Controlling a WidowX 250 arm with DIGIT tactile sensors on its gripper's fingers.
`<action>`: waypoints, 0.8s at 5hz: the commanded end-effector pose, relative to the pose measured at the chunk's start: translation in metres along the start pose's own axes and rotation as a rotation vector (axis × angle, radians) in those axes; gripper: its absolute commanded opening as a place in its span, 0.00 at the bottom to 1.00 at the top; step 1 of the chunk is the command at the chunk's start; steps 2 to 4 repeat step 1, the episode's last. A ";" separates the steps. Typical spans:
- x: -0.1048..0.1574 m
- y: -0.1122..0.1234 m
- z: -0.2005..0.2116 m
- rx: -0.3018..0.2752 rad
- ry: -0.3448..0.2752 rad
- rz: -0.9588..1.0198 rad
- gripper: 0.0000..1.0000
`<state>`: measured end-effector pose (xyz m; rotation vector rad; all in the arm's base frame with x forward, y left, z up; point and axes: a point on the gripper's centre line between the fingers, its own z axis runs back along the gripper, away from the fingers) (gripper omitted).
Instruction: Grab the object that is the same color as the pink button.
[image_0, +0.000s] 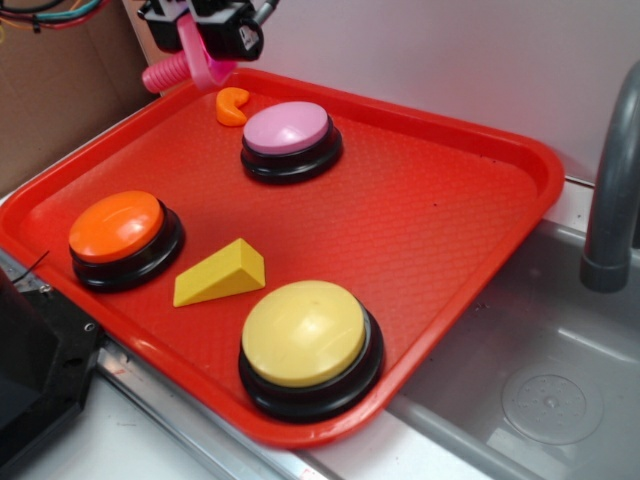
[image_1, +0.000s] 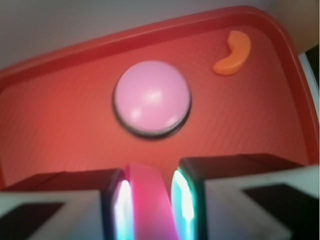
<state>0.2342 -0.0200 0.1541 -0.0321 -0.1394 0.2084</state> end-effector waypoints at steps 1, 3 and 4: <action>-0.008 -0.006 0.027 -0.080 -0.014 -0.077 0.00; -0.008 -0.006 0.027 -0.080 -0.014 -0.077 0.00; -0.008 -0.006 0.027 -0.080 -0.014 -0.077 0.00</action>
